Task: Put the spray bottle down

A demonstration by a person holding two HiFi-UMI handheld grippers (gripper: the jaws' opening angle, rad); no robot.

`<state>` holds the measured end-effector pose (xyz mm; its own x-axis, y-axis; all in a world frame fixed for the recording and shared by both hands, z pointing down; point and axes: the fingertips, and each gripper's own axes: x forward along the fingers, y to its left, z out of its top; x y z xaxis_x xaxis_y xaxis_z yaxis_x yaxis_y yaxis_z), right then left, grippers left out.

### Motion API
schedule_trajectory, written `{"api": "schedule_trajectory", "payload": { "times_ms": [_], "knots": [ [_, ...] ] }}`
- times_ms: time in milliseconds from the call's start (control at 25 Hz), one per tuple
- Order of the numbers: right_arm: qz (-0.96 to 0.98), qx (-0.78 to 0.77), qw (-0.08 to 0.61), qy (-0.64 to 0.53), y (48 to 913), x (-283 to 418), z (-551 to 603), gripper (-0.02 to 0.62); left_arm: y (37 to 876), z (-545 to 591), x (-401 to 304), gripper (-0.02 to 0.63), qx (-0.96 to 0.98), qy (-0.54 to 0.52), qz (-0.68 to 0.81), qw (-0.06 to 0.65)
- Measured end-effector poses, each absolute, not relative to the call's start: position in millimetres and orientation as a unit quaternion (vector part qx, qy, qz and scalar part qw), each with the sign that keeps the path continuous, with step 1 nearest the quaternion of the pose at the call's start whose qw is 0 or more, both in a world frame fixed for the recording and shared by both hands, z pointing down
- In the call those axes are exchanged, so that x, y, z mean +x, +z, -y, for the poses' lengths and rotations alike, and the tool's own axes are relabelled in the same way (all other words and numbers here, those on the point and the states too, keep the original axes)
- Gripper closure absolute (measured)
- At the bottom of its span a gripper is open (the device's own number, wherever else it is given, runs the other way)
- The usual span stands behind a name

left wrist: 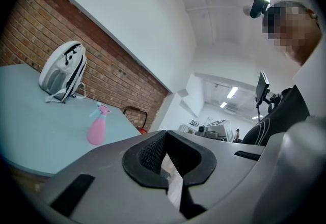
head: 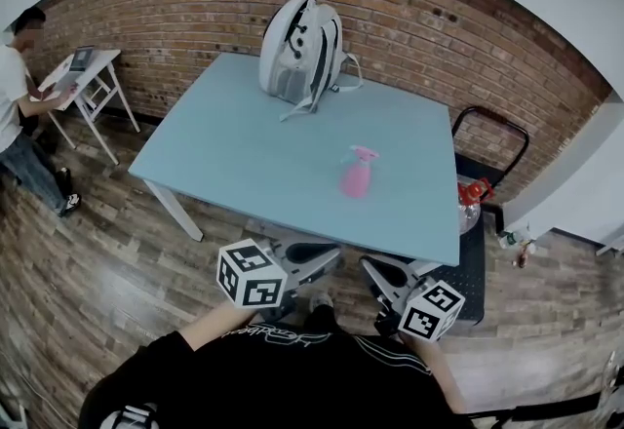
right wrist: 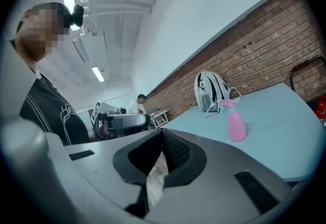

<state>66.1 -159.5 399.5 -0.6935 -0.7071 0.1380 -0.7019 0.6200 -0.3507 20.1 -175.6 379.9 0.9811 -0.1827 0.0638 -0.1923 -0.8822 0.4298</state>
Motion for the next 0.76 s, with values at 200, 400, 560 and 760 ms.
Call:
{"api": "schedule_trajectory", "payload": {
  "times_ms": [200, 400, 560, 760],
  "knots": [
    [-0.903, -0.386, 0.003, -0.190, 402, 59, 163, 0.581, 382, 178, 14, 0.600, 0.969, 0.006, 0.105, 0.224],
    [-0.906, -0.376, -0.002, -0.195, 409, 48, 164, 0.581, 389, 177, 7, 0.600, 0.968, 0.008, 0.111, 0.227],
    [-0.906, -0.374, 0.000, -0.197, 410, 43, 171, 0.581, 391, 180, 0, 0.600, 0.967, 0.009, 0.117, 0.228],
    [-0.909, -0.370, 0.001, -0.193, 409, 30, 175, 0.581, 392, 184, -12, 0.600, 0.965, 0.006, 0.124, 0.230]
  ]
}}
